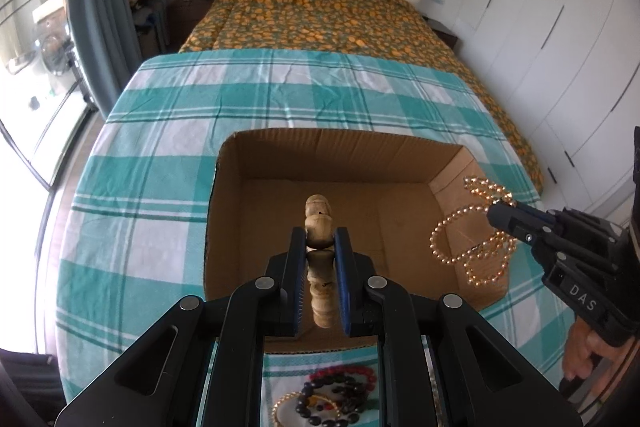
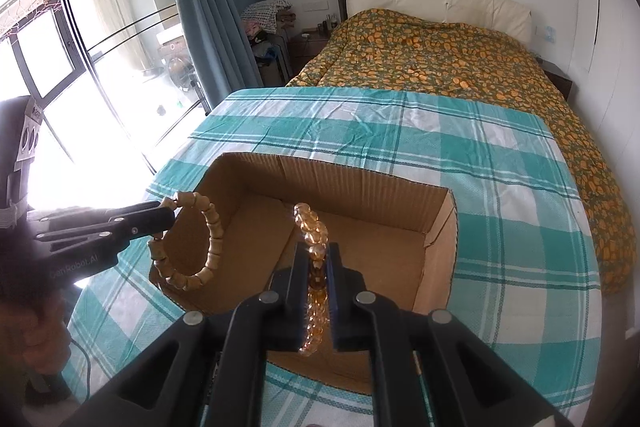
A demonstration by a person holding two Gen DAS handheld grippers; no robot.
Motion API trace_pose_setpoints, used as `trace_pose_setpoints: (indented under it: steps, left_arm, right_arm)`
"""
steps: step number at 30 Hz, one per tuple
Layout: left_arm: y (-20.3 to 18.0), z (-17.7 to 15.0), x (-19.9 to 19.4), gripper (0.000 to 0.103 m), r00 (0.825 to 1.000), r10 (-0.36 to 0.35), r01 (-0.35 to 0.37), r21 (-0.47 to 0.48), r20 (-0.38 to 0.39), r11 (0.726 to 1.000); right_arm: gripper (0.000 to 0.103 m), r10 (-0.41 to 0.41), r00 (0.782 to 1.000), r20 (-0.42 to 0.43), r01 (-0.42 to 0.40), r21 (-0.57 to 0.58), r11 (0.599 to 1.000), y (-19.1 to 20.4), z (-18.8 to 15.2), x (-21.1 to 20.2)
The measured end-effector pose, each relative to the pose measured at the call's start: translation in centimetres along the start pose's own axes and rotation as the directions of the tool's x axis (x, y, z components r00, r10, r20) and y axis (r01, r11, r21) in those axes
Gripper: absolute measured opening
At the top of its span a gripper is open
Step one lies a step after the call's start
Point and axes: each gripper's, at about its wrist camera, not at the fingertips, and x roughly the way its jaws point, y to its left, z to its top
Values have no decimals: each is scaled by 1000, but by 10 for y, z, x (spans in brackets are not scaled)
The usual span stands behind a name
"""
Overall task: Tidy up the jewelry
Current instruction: 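Carry both held pieces over the cardboard box and open both tools inside, then withdraw both tools from the box toward the black watch and gold chains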
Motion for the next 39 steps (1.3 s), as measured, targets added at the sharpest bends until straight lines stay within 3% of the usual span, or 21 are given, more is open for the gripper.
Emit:
trace_pose_setpoints:
  steps: [4, 5, 6, 7, 8, 11, 14, 19, 24, 30, 35, 39]
  left_arm:
    - [0, -6, 30, 17, 998, 57, -57, 5, -39, 998]
    - [0, -8, 35, 32, 996, 70, -70, 4, -47, 998]
    - [1, -10, 39, 43, 995, 83, -83, 2, -52, 997]
    - [1, -12, 41, 62, 994, 98, -98, -1, -48, 995]
    - [1, -14, 40, 71, 993, 112, -112, -4, -37, 994]
    - [-1, -22, 33, 74, 994, 105, -105, 9, -19, 994]
    - [-3, -37, 16, 86, 994, 109, -110, 26, 15, 994]
    - [-1, -76, -25, 92, 993, 92, -95, 40, 69, 995]
    - [12, -138, -70, 93, 992, 65, -65, -4, 103, 998]
    - [15, -209, -105, 93, 984, 124, -125, -5, 125, 992]
    - [5, -237, -120, 93, 973, 174, -173, -20, 152, 985]
    - [-1, -249, -133, 93, 980, 127, -118, -66, 151, 991]
  right_arm:
    - [9, -25, 1000, -2, 25, 0, 1000, -2, -6, 20]
    - [17, -42, 999, -2, 42, -1, 999, -2, -7, 24]
    - [33, -47, 999, 1, 47, 6, 999, -3, -9, 25]
    - [41, -44, 999, 11, 44, 18, 999, -5, -11, 25]
    - [49, -43, 999, 25, 42, 26, 999, -6, -13, 22]
    - [50, -61, 997, 54, 61, 10, 998, -6, -21, 11]
    - [63, -100, 991, 90, 101, -5, 995, -4, -35, -10]
    - [69, -161, 980, 119, 163, -5, 987, 2, -69, -53]
    - [70, -217, 967, 130, 218, 3, 976, 13, -111, -96]
    - [70, -250, 955, 162, 251, 15, 968, 34, -168, -138]
    - [70, -284, 940, 190, 282, 37, 959, 35, -208, -158]
    - [71, -303, 927, 219, 297, 63, 953, 31, -229, -175]
